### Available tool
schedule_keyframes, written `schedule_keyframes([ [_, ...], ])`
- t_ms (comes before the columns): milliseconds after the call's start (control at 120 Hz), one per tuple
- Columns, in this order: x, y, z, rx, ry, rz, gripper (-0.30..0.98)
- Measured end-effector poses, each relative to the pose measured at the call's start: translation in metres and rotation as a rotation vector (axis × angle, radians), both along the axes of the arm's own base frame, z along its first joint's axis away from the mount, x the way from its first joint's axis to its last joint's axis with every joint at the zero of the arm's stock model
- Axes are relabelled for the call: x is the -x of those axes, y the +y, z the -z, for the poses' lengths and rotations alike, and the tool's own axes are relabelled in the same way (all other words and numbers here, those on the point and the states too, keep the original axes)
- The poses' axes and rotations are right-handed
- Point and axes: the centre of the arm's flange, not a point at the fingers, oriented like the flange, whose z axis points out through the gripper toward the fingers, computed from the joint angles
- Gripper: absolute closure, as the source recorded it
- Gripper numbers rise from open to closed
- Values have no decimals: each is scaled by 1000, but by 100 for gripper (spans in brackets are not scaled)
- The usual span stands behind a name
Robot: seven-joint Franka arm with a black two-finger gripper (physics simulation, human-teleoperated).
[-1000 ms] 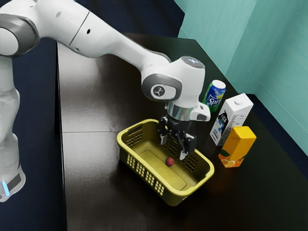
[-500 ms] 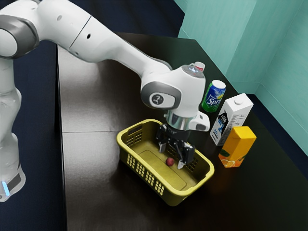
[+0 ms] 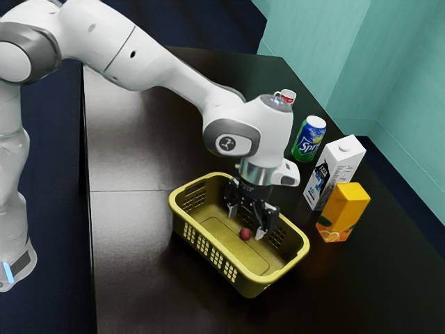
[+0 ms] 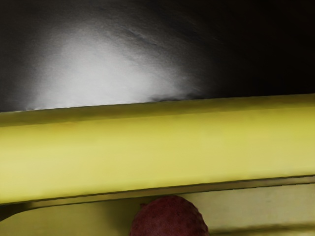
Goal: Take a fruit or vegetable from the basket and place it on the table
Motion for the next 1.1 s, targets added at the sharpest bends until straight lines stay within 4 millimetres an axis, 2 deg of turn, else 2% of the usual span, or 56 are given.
schedule_keyframes([
  [283, 3, -14, 6, 1, -1, 24, 0],
  [592, -1, -5, 11, 0, 2, 6, 0],
  [925, -2, -8, 15, 2, 2, 9, 0],
  [992, -1, -7, 17, 3, 5, 4, 7],
  [1100, 0, -4, 19, 3, 10, -4, 29],
])
